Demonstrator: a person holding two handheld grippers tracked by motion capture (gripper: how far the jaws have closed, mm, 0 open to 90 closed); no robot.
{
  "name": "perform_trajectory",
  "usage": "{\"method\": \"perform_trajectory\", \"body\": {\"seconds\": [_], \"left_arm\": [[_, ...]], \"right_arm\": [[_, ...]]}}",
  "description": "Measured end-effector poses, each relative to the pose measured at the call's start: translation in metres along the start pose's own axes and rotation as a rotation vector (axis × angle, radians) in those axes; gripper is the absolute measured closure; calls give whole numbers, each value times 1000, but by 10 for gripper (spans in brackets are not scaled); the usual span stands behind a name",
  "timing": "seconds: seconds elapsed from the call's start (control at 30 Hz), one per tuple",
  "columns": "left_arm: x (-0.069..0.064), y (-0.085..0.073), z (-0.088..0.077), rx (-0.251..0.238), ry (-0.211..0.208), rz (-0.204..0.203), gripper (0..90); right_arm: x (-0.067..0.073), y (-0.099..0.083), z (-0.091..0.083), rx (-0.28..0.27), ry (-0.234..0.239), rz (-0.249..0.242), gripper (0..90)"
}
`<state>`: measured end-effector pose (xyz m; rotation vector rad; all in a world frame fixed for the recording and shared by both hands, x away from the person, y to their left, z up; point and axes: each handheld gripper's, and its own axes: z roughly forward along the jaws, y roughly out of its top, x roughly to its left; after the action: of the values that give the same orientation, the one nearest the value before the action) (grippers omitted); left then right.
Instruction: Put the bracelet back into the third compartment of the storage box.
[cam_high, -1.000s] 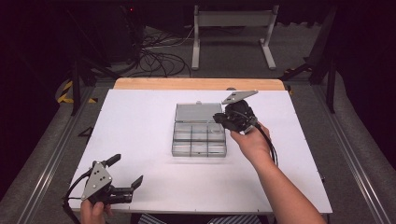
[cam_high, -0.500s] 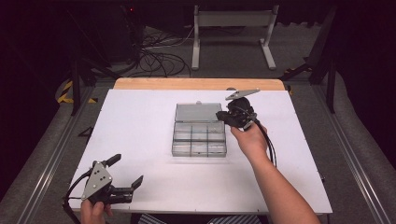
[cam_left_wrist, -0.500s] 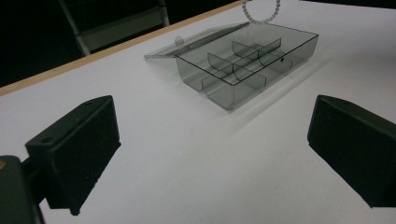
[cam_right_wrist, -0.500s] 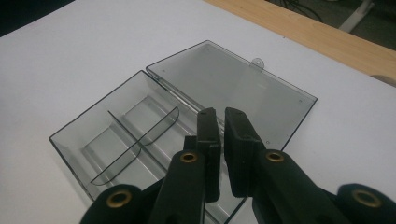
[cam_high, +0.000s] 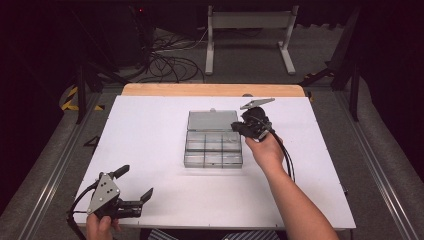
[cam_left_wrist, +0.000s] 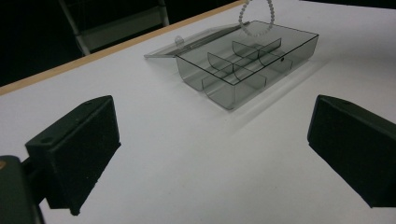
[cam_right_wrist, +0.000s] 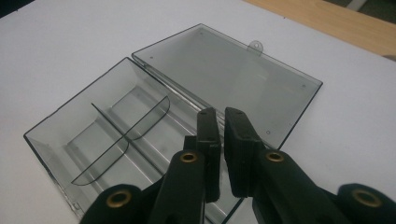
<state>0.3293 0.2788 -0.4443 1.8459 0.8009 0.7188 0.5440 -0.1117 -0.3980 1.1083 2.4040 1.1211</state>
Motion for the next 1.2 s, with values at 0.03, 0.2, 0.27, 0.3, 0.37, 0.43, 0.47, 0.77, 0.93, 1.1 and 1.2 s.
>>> {"method": "perform_trajectory", "body": {"seconds": [0.03, 0.2, 0.27, 0.3, 0.37, 0.43, 0.47, 0.77, 0.93, 1.1, 1.2], "left_arm": [[0, 0, 0, -1, 1, 2, 30], [0, 0, 1, -3, 1, -1, 30], [0, 0, 1, -3, 0, -4, 30], [0, 0, 1, -3, -1, -3, 30], [-1, 0, 2, 1, -3, 2, 30], [-2, 0, 2, 2, -6, -5, 29], [-2, 0, 2, 2, -6, -5, 30], [-1, 0, 2, 4, -4, 0, 30], [-1, 0, 2, 5, -5, 0, 30], [-1, 0, 2, 1, -6, -6, 30], [-1, 0, 2, 8, -5, 3, 30]], "right_arm": [[0, -1, 1, 4, 2, 3, 853], [-1, -4, 8, 23, 14, 11, 853], [-1, -5, 10, 25, 20, 15, 852], [-1, -5, 10, 30, 22, 16, 852], [0, -5, 12, 33, 30, 16, 852], [0, -6, 14, 40, 34, 14, 852], [1, -6, 15, 43, 36, 15, 852], [-1, -8, 20, 62, 46, 27, 852], [-1, -8, 21, 70, 34, 24, 819], [1, -7, 16, 35, -49, -22, 597], [2, -5, 13, 7, -63, -30, 490]]}}
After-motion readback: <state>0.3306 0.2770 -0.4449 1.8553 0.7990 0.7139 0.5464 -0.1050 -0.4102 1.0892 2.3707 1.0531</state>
